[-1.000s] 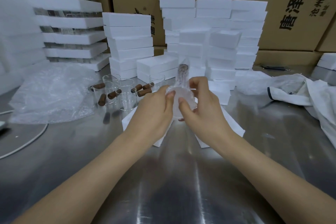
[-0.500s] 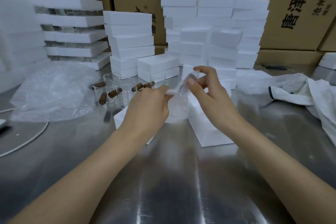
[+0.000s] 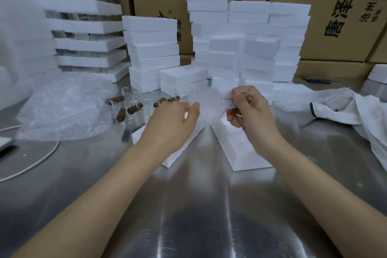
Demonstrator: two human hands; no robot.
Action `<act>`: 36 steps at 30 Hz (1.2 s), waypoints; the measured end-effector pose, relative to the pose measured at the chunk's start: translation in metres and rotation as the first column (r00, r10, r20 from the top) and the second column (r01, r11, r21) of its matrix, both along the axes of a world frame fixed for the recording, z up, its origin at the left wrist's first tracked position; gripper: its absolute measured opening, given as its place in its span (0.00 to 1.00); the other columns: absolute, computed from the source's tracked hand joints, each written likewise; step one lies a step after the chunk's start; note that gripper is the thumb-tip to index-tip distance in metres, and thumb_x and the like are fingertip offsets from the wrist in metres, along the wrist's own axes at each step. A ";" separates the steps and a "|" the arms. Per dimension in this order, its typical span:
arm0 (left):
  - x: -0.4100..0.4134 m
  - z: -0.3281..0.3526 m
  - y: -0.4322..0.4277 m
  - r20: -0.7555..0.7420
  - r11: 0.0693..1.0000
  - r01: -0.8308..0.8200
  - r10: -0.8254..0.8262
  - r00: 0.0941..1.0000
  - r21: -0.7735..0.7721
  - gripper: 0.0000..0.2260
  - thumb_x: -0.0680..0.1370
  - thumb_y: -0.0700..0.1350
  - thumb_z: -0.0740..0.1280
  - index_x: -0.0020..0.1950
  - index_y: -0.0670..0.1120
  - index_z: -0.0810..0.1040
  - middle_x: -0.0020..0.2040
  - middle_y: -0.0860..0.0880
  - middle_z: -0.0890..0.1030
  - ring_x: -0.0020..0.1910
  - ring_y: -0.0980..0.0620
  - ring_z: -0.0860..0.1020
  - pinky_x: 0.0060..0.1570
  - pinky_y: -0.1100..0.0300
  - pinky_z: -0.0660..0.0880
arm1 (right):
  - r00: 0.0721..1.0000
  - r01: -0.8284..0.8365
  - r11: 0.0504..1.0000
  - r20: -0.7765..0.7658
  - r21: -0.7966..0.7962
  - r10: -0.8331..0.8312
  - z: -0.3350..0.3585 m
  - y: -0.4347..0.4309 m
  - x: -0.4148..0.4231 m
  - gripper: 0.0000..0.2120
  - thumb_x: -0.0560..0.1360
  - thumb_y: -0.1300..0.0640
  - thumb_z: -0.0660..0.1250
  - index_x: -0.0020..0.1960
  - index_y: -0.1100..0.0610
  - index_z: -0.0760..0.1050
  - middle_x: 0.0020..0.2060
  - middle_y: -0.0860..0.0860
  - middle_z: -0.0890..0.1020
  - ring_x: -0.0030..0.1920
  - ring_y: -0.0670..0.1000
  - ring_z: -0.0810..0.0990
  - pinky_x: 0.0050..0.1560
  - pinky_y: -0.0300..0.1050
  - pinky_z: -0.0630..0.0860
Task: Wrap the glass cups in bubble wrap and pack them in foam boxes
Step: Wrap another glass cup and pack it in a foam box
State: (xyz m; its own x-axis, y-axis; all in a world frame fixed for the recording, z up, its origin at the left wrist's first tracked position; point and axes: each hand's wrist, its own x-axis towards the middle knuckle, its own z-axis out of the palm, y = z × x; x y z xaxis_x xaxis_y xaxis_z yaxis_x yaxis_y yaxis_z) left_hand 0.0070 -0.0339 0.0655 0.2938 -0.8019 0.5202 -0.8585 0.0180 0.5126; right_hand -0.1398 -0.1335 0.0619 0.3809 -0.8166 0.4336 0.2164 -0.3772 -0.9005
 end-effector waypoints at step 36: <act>0.013 0.004 -0.001 -0.220 0.970 0.149 -0.190 0.957 -0.191 0.12 0.80 0.47 0.65 0.41 0.44 0.83 0.34 0.45 0.77 0.36 0.53 0.72 0.38 0.59 0.69 | 0.992 -0.122 0.990 0.005 -0.069 0.123 -0.005 0.014 0.002 0.10 0.82 0.57 0.58 0.42 0.55 0.66 0.28 0.48 0.72 0.27 0.46 0.70 0.26 0.33 0.67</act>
